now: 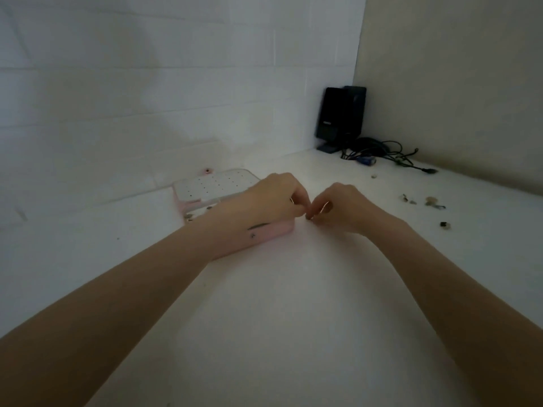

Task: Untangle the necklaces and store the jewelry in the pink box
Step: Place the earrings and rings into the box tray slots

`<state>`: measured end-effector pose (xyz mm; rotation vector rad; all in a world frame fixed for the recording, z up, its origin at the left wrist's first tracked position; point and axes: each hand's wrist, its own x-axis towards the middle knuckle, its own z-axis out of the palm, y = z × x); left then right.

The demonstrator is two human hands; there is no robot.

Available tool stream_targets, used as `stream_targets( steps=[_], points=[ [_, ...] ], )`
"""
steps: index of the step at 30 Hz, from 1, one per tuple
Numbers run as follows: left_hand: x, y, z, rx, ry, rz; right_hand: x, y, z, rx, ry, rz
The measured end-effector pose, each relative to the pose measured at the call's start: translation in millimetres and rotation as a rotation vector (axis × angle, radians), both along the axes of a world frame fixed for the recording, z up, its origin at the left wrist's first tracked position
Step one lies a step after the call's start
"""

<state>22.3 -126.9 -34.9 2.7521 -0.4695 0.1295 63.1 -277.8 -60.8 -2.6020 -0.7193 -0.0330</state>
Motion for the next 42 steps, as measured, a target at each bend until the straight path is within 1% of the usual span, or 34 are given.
stream_targets(
  steps=[3, 5, 7, 10, 12, 14, 16, 18, 23, 26, 30, 32, 34, 36, 38, 40, 42],
  points=[
    [3, -8, -3, -0.009, -0.019, 0.048, 2, -5, -4, 0.084, -0.033, -0.014],
    [5, -16, -4, 0.02, -0.037, 0.058, 9, -12, -4, 0.101, -0.105, -0.085],
    [10, -25, -6, 0.126, -0.028, 0.062, 17, -20, -5, 0.028, -0.157, -0.167],
    [17, -35, -17, 0.32, -0.042, 0.06, 21, -27, -10, -0.078, -0.089, -0.154],
    [21, -40, -22, 0.388, -0.078, 0.06, 18, -29, -15, -0.041, -0.116, -0.141],
    [23, -41, -22, 0.374, -0.084, 0.063, 16, -31, -18, 0.074, -0.156, -0.157],
    [24, -39, -19, 0.328, -0.072, 0.052, 16, -33, -20, 0.137, -0.17, -0.156],
    [24, -37, -16, 0.288, -0.048, 0.039, 16, -33, -21, 0.137, -0.17, -0.137],
    [26, -36, -11, 0.262, 0.007, -0.013, 16, -30, -22, 0.136, -0.176, -0.127],
    [24, -35, -13, 0.188, 0.012, -0.025, 16, -26, -22, 0.192, -0.154, -0.113],
    [18, -28, -9, -0.108, -0.008, -0.02, 13, -20, -18, 0.31, -0.096, -0.083],
    [18, -21, -4, -0.194, 0.003, -0.038, 11, -19, -16, 0.388, -0.012, -0.075],
    [18, -14, -1, -0.244, 0.014, -0.044, 8, -20, -13, 0.592, 0.148, -0.051],
    [16, -6, 1, -0.354, 0.063, -0.033, 4, -21, -9, 0.837, 0.327, -0.024],
    [13, 0, 2, -0.48, 0.138, -0.025, 1, -21, -7, 0.982, 0.45, -0.012],
    [10, 5, 2, -0.531, 0.169, -0.006, -1, -17, -7, 1.006, 0.471, -0.021],
    [10, 12, 3, -0.535, 0.145, 0.063, -2, -11, -4, 0.954, 0.414, -0.049]
  ],
)
